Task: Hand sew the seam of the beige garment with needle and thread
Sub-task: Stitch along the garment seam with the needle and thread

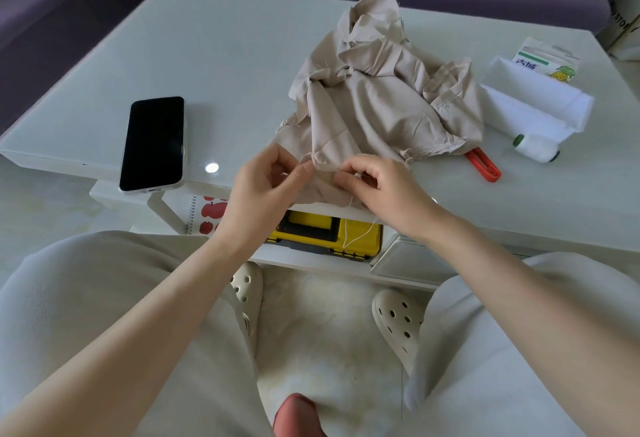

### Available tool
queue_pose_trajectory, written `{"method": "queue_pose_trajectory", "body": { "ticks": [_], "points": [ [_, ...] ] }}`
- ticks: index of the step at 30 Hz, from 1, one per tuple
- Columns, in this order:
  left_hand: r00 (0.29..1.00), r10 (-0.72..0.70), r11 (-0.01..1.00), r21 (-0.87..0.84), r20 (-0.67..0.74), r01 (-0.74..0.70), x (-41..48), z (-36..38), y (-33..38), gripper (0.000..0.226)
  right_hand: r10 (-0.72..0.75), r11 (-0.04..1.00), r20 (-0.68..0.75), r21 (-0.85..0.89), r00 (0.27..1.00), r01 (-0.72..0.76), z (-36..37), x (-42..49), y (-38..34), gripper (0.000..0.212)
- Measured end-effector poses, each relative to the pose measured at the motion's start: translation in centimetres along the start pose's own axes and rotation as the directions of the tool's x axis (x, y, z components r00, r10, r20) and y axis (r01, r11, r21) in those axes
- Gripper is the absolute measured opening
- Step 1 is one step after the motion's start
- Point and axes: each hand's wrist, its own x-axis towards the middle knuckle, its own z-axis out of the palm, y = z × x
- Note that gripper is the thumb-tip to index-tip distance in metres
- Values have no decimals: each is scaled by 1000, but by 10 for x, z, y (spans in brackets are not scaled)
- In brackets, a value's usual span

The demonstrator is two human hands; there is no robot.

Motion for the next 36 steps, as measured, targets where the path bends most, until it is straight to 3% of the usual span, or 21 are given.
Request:
{"method": "queue_pose_trajectory", "body": {
  "ticks": [5, 10, 14, 25, 28, 32, 36],
  "points": [
    [994, -51, 992, -117, -98, 39, 0, 2, 7, 12, -41, 999, -25, -15, 999, 40, 4, -2, 1, 20],
    [993, 49, 995, 86, -103, -41, 1, 1, 0, 11, -66, 996, -52, -64, 997, 62, 6, -2, 3, 17],
    [995, -86, 994, -73, -54, 82, 5, 4, 0, 26, -69, 985, 7, -158, 998, 69, 9, -3, 4, 22],
    [986, -158, 987, 13, -45, 159, 9, 15, 0, 30, -68, 990, -3, -126, 998, 67, 16, -3, 3, 23],
    [977, -212, 977, -24, -9, 212, 9, 13, -2, 24, -74, 989, 12, -128, 997, 75, 15, -3, 4, 21],
    [939, -331, 913, -221, 89, 343, 13, 10, 2, 19, -54, 990, 26, -126, 998, 57, 14, -3, 4, 21],
    [951, -239, 971, 51, 194, 233, 8, 8, 0, 15, -40, 994, 30, -105, 999, 43, 11, -4, 6, 21]
  ]
}}
